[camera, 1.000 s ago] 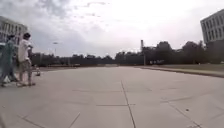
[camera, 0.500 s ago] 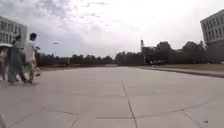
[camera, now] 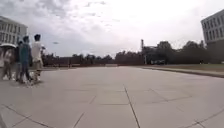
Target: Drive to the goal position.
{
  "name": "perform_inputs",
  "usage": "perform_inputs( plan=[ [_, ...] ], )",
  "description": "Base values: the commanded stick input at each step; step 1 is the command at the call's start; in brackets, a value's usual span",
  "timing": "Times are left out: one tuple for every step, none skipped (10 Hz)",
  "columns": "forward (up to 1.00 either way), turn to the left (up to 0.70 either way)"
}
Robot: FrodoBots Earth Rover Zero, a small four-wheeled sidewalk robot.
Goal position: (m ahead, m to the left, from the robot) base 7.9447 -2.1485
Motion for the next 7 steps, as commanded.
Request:
perform_inputs(
  plan=[
    [0.7,0.0],
    [0.7,0.0],
    [0.7,0.0],
    [0.7,0.0],
    [0.7,0.0],
    [0.7,0.0],
    [0.7,0.0]
  ],
)
